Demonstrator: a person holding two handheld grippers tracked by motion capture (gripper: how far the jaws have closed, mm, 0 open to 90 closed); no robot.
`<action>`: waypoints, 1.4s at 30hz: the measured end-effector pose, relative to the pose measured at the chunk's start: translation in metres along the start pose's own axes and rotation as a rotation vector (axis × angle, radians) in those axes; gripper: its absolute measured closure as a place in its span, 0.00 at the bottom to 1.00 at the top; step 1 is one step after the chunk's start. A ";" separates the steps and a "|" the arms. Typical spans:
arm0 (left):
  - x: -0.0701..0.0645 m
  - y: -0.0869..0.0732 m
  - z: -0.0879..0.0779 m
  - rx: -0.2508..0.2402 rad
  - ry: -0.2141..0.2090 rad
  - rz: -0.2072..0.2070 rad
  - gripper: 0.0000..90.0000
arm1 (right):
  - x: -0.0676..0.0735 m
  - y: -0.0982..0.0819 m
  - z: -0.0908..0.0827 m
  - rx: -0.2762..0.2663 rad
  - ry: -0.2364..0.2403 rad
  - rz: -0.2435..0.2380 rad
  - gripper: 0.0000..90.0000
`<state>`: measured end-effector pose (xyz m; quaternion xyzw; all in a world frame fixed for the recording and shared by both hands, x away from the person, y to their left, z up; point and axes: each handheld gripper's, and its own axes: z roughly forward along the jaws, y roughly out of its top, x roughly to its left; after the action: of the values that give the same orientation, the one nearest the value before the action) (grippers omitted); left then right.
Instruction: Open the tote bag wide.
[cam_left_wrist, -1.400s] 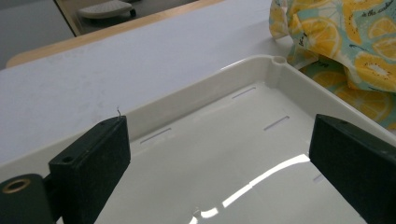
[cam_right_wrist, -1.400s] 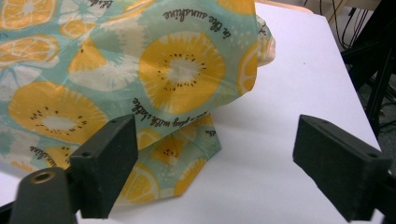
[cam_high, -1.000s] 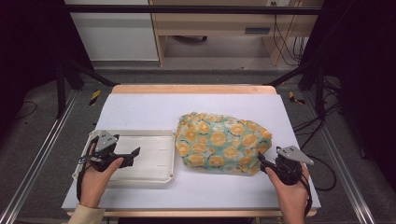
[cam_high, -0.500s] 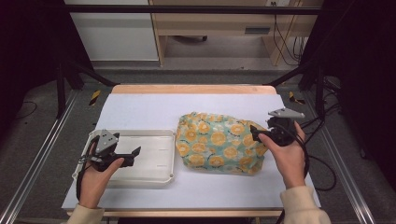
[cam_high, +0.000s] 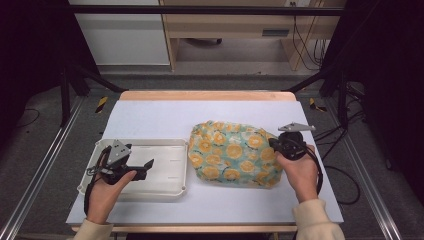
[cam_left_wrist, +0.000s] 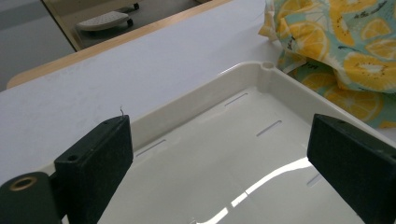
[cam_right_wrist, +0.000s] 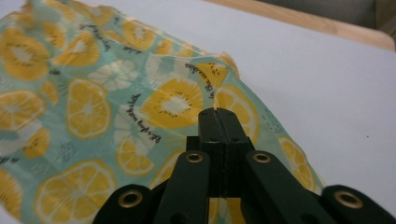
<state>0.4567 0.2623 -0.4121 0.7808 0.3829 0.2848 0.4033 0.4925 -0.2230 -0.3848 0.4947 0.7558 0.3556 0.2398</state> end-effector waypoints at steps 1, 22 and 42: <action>0.000 0.001 0.000 0.006 0.002 0.009 0.08 | 0.007 -0.010 -0.011 -0.043 0.010 -0.020 1.00; -0.066 0.087 0.041 0.014 -0.148 0.199 0.12 | 0.037 -0.130 -0.049 -0.024 0.127 -0.070 1.00; -0.093 0.135 0.137 0.156 -0.357 0.166 0.14 | 0.037 -0.135 -0.049 -0.020 0.134 -0.097 1.00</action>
<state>0.5592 0.0776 -0.3809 0.8768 0.2604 0.1436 0.3780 0.3646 -0.2386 -0.4586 0.4301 0.7898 0.3833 0.2106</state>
